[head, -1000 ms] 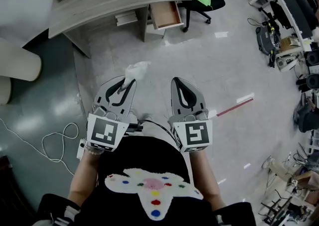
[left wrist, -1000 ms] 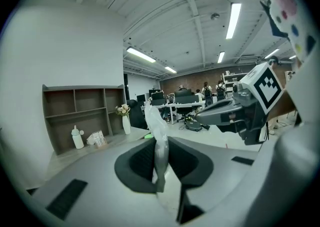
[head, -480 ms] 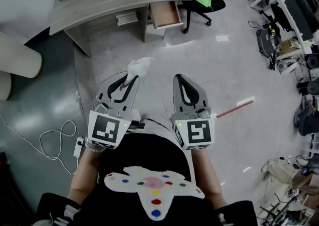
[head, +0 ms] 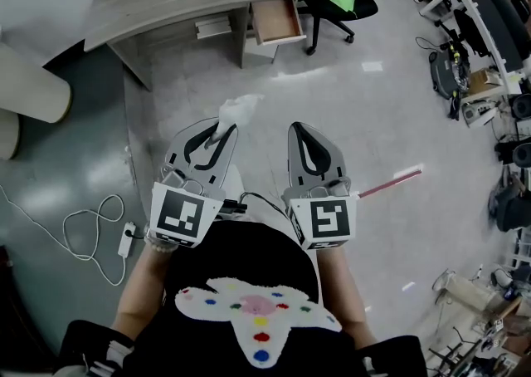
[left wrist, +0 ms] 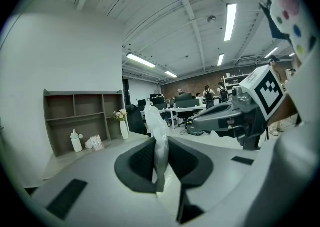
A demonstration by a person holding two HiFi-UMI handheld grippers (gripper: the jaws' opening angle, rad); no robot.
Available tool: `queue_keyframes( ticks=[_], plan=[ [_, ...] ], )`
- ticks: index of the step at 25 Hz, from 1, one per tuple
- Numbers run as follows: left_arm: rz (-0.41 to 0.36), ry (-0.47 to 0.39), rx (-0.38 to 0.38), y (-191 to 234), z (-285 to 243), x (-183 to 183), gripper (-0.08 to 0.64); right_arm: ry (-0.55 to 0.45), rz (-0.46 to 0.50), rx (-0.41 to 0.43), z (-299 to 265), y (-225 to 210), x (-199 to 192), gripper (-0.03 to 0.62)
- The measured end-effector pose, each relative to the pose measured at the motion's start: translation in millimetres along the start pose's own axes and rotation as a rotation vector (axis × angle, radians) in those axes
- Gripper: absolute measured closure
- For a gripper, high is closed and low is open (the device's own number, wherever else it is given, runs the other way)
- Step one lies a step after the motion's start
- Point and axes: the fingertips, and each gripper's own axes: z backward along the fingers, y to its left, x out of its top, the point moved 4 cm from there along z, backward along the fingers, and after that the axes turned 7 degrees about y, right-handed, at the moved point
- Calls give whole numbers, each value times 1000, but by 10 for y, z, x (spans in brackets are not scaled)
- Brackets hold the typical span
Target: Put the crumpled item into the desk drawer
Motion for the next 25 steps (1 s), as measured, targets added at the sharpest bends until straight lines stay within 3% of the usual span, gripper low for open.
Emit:
queue_keyframes(
  ticks=[12, 25],
  plan=[
    [-11, 4, -16, 93, -132, -27, 497, 21, -9, -27, -63, -70, -89, 588],
    [-12, -11, -67, 512, -813, 137, 497, 50, -21, -68, -616, -440, 15, 588]
  ],
)
